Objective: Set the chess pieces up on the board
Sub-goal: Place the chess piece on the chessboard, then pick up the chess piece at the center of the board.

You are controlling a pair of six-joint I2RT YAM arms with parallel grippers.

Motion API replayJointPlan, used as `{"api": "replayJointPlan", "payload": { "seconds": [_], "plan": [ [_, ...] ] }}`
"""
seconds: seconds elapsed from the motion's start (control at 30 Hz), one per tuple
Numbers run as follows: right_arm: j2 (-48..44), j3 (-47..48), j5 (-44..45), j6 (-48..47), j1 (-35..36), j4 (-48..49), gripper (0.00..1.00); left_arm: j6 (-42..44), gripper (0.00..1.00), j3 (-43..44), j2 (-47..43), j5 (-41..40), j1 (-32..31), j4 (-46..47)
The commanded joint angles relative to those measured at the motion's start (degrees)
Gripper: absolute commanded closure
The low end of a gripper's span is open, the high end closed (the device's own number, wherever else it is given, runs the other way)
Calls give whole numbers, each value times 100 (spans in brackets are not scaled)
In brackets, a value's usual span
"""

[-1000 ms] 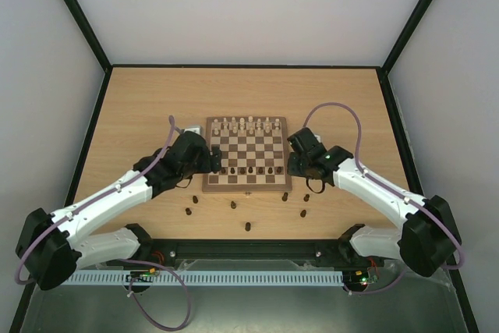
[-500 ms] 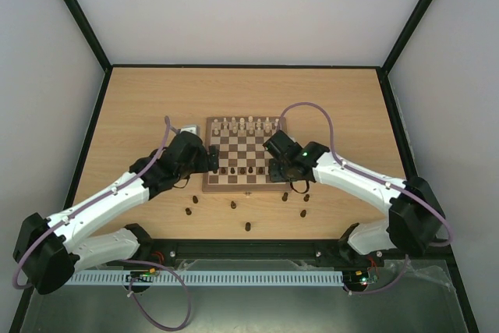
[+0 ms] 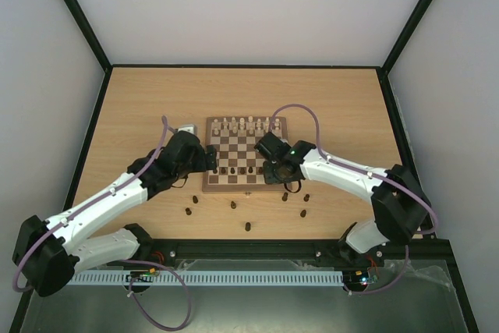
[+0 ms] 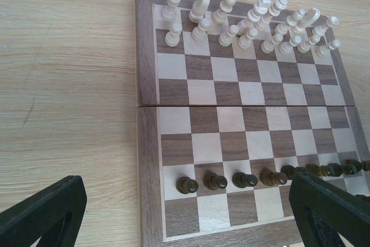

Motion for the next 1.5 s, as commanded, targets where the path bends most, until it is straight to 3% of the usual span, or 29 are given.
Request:
{"api": "replayJointPlan", "payload": {
  "seconds": [0.0,0.83,1.27,1.47],
  "plan": [
    [202,125,26,-32,35,-60,98,76,1,-132,-147,6,70,-64],
    [654,369,54,-24,161,2,95,136,1,-278,-229,137,196,37],
    [601,408,106,-9,164,-57,77,138,1,-310,-222,175,222,68],
    [265,321,30,-38,166,-50,53,128,1,-278,-220,149,239,20]
  ]
}}
